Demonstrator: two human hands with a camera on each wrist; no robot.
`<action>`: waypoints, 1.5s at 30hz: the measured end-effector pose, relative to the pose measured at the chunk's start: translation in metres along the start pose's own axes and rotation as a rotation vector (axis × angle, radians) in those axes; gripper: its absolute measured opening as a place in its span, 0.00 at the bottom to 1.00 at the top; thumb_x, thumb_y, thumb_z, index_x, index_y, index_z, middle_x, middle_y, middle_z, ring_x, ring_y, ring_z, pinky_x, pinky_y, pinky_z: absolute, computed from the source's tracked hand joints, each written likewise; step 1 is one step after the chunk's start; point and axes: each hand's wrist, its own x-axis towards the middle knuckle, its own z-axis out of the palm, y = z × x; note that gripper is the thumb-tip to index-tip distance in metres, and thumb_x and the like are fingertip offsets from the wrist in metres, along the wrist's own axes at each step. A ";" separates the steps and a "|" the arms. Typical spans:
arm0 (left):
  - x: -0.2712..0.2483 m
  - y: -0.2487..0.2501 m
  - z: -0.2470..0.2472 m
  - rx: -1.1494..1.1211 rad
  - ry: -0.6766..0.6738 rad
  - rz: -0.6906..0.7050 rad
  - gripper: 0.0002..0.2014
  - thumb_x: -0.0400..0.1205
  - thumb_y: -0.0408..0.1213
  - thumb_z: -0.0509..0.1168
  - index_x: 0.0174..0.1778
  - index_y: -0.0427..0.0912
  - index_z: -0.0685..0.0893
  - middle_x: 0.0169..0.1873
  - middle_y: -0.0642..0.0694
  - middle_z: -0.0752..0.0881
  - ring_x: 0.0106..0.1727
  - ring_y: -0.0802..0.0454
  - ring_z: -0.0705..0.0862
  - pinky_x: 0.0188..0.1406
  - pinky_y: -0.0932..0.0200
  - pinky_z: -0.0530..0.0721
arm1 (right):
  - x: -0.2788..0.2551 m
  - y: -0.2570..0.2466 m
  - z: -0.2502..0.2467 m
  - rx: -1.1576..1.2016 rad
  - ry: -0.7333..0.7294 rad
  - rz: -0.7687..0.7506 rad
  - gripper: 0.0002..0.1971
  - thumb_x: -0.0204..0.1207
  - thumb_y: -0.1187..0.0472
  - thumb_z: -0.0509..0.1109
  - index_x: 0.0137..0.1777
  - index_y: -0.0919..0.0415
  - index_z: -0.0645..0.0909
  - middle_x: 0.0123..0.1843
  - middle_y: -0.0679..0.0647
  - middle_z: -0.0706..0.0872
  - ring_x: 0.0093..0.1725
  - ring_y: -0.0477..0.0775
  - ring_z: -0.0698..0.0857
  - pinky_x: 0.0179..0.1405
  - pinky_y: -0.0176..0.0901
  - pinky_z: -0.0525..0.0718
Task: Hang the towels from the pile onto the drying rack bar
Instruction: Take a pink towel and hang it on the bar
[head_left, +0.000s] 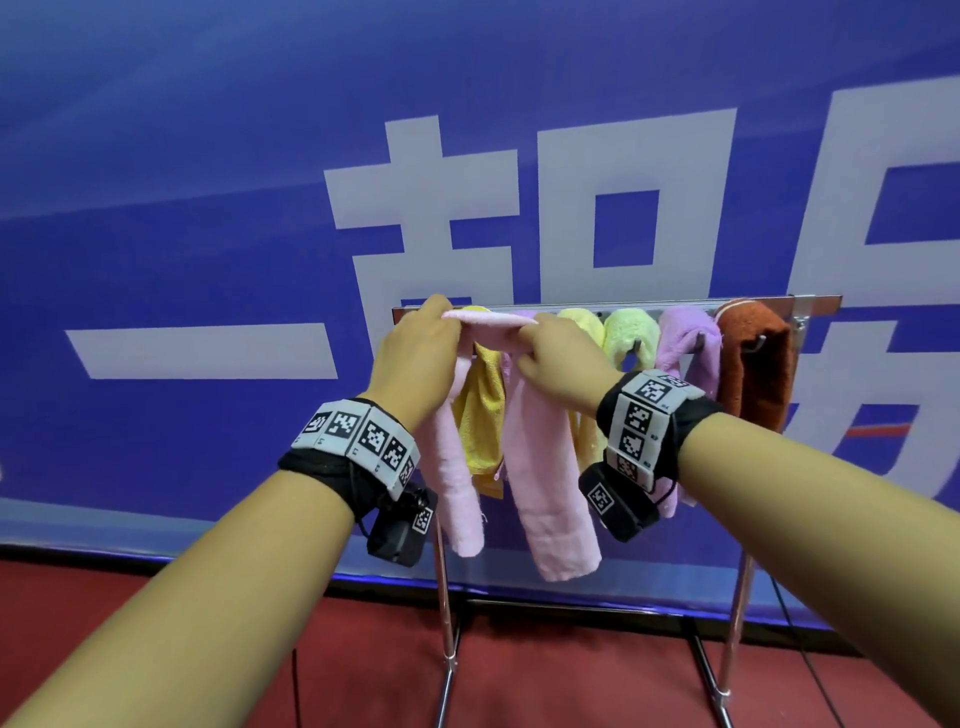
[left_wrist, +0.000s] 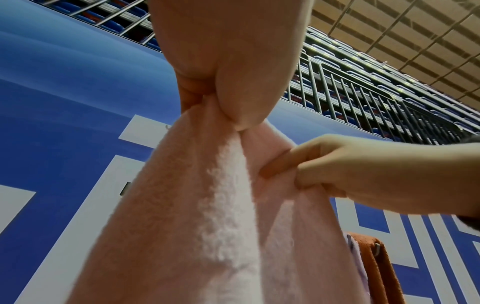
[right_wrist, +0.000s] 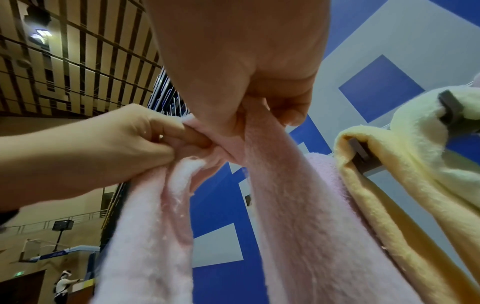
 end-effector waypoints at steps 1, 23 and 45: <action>0.001 -0.001 0.001 -0.009 0.003 -0.021 0.14 0.87 0.36 0.57 0.67 0.36 0.78 0.60 0.41 0.78 0.54 0.40 0.81 0.42 0.52 0.75 | 0.005 -0.001 0.000 -0.001 0.032 0.007 0.14 0.75 0.61 0.62 0.56 0.62 0.84 0.49 0.60 0.81 0.50 0.63 0.82 0.45 0.51 0.81; 0.074 -0.068 0.105 0.064 0.040 -0.103 0.18 0.81 0.28 0.65 0.67 0.40 0.78 0.68 0.45 0.75 0.50 0.41 0.80 0.30 0.52 0.70 | 0.115 0.018 0.058 -0.190 -0.015 0.022 0.12 0.74 0.66 0.64 0.56 0.59 0.80 0.47 0.57 0.74 0.47 0.67 0.81 0.38 0.52 0.76; 0.093 -0.069 0.151 -0.168 -0.143 -0.114 0.19 0.84 0.36 0.63 0.73 0.46 0.75 0.75 0.47 0.72 0.58 0.40 0.82 0.50 0.44 0.87 | 0.116 0.023 0.074 -0.541 -0.087 0.067 0.11 0.78 0.61 0.64 0.60 0.60 0.76 0.47 0.56 0.68 0.35 0.61 0.76 0.32 0.50 0.70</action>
